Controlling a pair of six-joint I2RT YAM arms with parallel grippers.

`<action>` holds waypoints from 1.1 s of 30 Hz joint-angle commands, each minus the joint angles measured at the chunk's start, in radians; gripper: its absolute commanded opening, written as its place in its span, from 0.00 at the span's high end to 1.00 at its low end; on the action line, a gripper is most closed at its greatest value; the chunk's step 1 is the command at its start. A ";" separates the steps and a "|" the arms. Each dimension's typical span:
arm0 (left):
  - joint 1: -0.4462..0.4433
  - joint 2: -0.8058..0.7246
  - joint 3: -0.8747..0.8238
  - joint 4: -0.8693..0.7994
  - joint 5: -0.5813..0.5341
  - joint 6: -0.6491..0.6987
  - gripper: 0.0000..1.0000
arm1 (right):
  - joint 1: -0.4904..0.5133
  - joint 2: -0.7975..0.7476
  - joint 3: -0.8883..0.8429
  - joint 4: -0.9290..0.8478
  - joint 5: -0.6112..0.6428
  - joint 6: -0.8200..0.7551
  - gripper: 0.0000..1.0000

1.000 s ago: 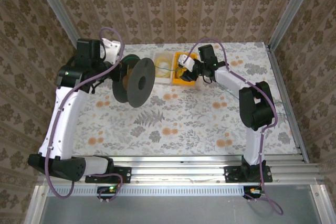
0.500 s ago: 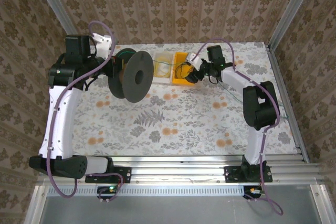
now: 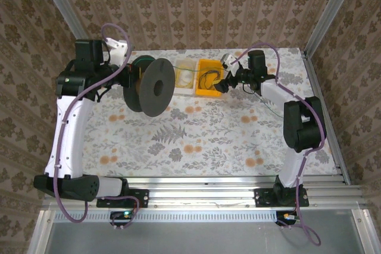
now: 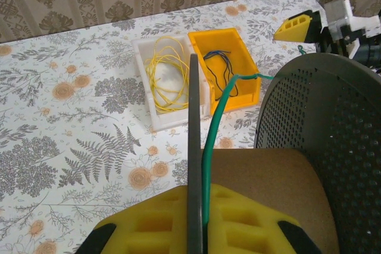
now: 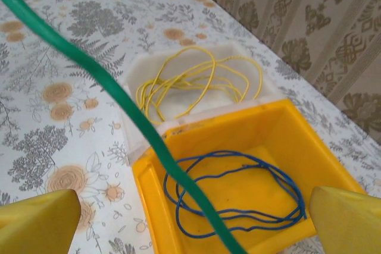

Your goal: Wrap the cables

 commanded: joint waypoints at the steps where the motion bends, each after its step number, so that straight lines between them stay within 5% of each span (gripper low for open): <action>1: 0.011 -0.007 0.011 0.054 0.037 -0.009 1.00 | -0.010 -0.042 0.016 -0.005 0.021 0.035 0.00; 12: 0.011 -0.008 0.043 0.049 0.041 -0.011 1.00 | -0.020 -0.012 0.109 -0.201 0.140 -0.007 0.04; 22: 0.032 -0.013 0.084 0.045 0.082 -0.024 1.00 | -0.050 0.017 0.129 -0.275 0.132 -0.039 0.61; 25: 0.056 -0.013 0.088 0.060 0.115 -0.042 1.00 | -0.050 0.019 0.129 -0.289 0.127 -0.040 1.00; 33: 0.132 0.003 0.090 0.212 0.330 -0.177 1.00 | -0.050 0.003 0.104 -0.282 0.127 0.006 1.00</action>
